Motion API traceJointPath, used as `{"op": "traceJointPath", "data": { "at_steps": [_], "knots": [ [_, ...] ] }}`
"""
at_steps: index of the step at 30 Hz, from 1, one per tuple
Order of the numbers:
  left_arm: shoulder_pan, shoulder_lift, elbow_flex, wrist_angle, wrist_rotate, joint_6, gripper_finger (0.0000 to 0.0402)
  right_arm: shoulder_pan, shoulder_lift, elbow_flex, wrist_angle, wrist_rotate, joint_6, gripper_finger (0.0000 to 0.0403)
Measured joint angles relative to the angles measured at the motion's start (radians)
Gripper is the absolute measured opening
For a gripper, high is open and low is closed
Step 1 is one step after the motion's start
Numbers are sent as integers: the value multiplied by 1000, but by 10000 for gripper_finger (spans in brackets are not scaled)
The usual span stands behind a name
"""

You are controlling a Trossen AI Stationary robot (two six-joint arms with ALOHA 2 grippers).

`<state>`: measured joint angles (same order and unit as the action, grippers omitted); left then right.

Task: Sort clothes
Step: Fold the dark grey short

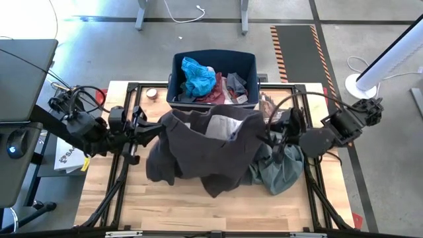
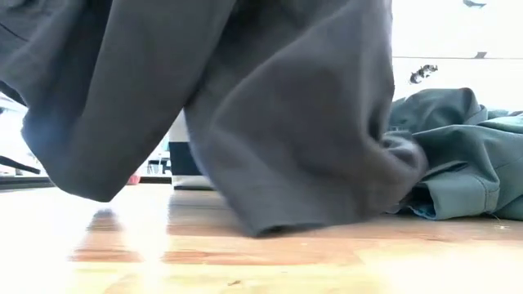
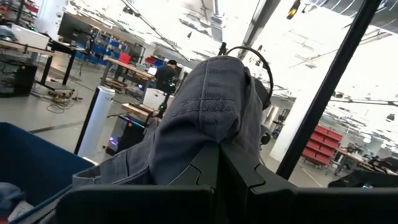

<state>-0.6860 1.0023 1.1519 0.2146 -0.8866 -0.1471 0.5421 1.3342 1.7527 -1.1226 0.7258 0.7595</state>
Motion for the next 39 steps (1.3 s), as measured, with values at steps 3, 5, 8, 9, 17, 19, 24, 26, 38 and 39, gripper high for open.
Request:
{"op": "traceJointPath", "data": {
  "at_steps": [3, 5, 8, 9, 17, 19, 24, 26, 38, 39],
  "knots": [
    [1, 0, 0, 0, 0, 0, 0, 15, 0, 0, -23, -4, -2, 190],
    [1, 0, 0, 0, 0, -2, 0, 24, 0, 0, -40, -3, -15, 190],
    [1, 3, 0, 0, 1, -21, 0, 30, 0, 0, -49, -3, -18, 190],
    [-1, 3, 0, 0, 3, -25, 0, 30, 0, 0, -49, -3, -23, 190],
    [-74, -16, 0, -18, 127, -17, 0, 30, 0, 0, -51, -4, -35, 190],
    [-96, -22, 0, -17, 120, -9, 0, 30, 0, 0, -49, -5, -19, 190],
    [-123, -27, 0, -17, 77, -6, 0, 30, 6, 0, 13, -4, -13, 190],
    [-126, -27, 0, -18, 64, -6, 0, 30, 18, 0, 37, -4, -54, 190],
    [-127, -48, 0, -70, 115, -116, 0, -9, 151, 0, -37, -61, -49, 190],
    [-128, -49, 0, -70, 125, -126, 0, -26, 162, 0, -44, -65, -38, 190]
  ]
}}
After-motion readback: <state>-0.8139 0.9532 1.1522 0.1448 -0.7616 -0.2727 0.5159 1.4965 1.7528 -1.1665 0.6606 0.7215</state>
